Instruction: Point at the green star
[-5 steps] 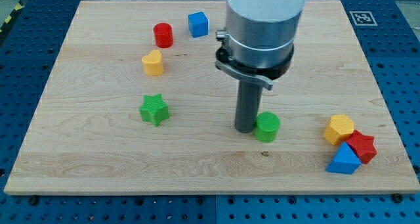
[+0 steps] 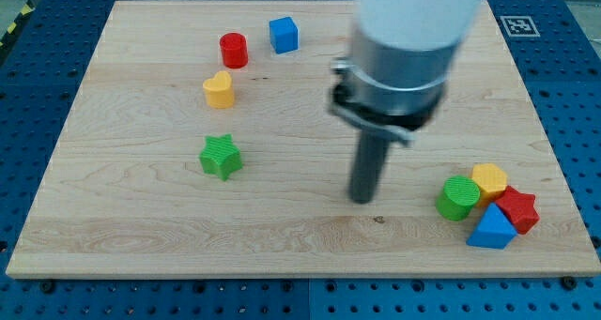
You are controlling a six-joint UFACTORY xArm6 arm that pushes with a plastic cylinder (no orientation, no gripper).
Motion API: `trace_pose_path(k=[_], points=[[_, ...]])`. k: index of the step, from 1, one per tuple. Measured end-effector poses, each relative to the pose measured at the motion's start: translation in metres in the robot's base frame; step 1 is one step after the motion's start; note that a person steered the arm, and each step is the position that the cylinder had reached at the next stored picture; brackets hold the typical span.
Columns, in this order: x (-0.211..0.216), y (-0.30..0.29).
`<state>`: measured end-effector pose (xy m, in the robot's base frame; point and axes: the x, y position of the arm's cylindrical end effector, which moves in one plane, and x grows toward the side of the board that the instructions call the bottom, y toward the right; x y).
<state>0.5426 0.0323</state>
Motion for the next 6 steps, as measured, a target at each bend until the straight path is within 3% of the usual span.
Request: trace_pose_path(k=[2,3,6], points=[[0.003,-0.203],[-0.033,-0.256],[-0.048,-0.232]])
